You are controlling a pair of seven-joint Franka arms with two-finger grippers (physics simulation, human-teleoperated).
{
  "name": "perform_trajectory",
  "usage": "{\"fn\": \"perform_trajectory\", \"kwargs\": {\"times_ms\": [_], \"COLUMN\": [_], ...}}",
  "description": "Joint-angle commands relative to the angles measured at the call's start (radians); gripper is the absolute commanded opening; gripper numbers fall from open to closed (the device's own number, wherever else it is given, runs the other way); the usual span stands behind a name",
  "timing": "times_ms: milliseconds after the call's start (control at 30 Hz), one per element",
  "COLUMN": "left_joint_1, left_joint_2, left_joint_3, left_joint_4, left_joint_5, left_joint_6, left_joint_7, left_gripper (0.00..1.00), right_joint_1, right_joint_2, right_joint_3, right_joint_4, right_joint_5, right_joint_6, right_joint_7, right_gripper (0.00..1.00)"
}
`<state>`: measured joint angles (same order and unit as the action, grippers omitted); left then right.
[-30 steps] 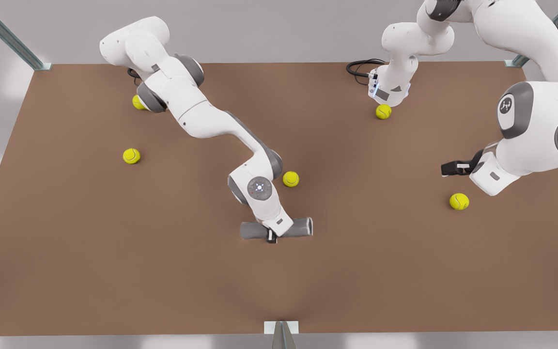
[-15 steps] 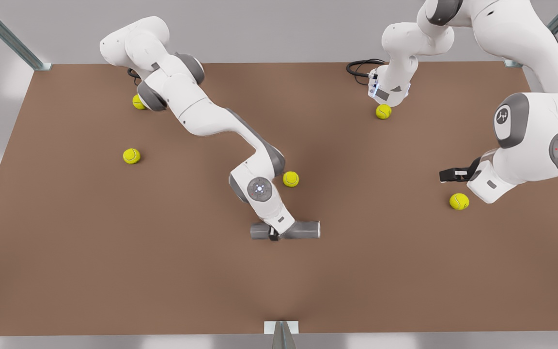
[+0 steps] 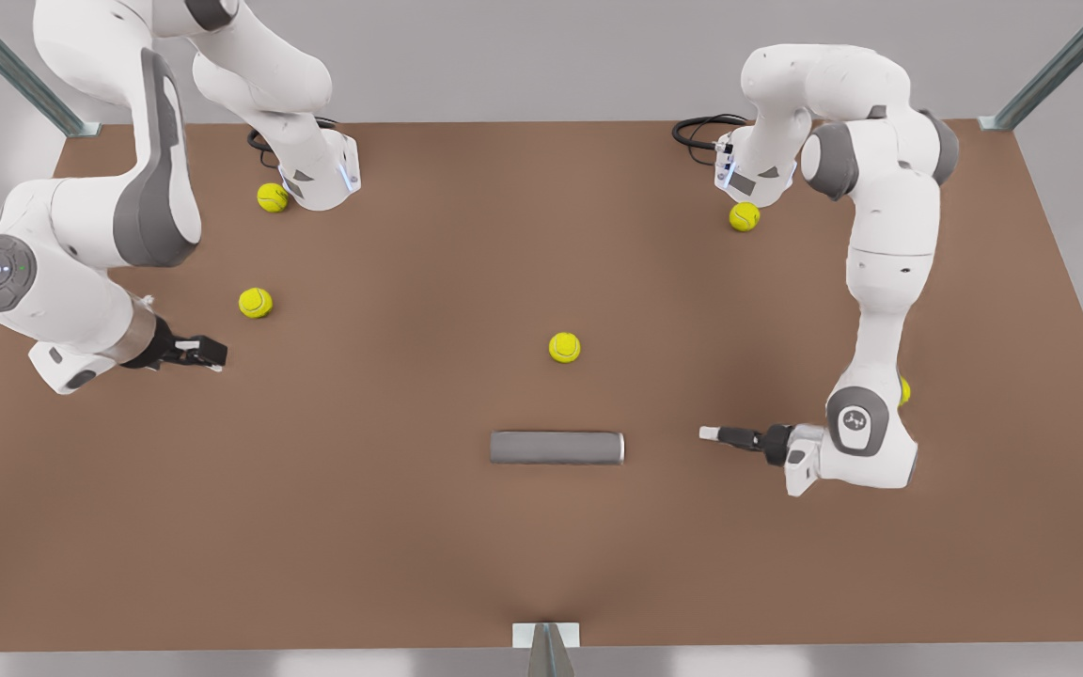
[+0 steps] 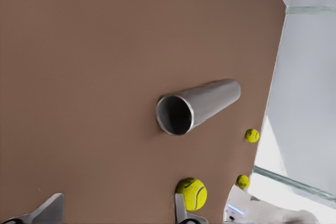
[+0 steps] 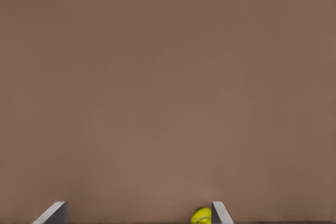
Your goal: Put the tennis tube upright
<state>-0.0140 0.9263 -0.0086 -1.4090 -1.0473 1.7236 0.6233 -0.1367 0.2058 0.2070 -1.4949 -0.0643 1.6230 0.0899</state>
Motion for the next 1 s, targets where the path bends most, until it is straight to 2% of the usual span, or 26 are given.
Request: {"fn": "perform_trajectory", "kwargs": {"times_ms": [0, 67, 167, 333, 500, 667, 967], "left_joint_1": [0.005, 0.003, -0.003, -0.008, -0.073, -0.139, -0.17], "left_joint_2": [0.011, 0.049, 0.049, 0.035, 0.04, 0.046, 0.062], "left_joint_3": [-0.013, -0.022, -0.037, -0.048, -0.067, -0.068, -0.068], "left_joint_4": [-0.021, -0.047, -0.067, -0.065, -0.065, -0.067, -0.064], "left_joint_5": [-0.29, -0.378, -0.404, -0.402, -0.413, -0.462, -0.525], "left_joint_6": [0.007, 0.017, 0.042, 0.047, 0.091, 0.14, 0.165], "left_joint_7": [0.07, 0.225, 0.245, 0.231, 0.231, 0.225, 0.236], "left_gripper": [1.0, 1.0, 1.0, 1.0, 1.0, 1.0, 1.0], "right_joint_1": [0.008, 0.017, 0.019, 0.04, 0.062, -0.003, 0.017], "right_joint_2": [0.001, 0.001, 0.003, 0.009, 0.009, 0.007, 0.007], "right_joint_3": [0.0, 0.003, 0.005, 0.006, 0.006, 0.002, 0.008], "right_joint_4": [0.008, 0.007, 0.005, 0.005, 0.016, 0.067, 0.067], "right_joint_5": [0.001, -0.002, -0.002, -0.031, -0.035, -0.023, -0.029], "right_joint_6": [0.0, -0.002, 0.0, 0.006, 0.006, -0.002, 0.002], "right_joint_7": [0.002, 0.011, 0.011, 0.011, 0.007, -0.001, 0.008], "right_gripper": [1.0, 1.0, 1.0, 1.0, 1.0, 1.0, 1.0]}}
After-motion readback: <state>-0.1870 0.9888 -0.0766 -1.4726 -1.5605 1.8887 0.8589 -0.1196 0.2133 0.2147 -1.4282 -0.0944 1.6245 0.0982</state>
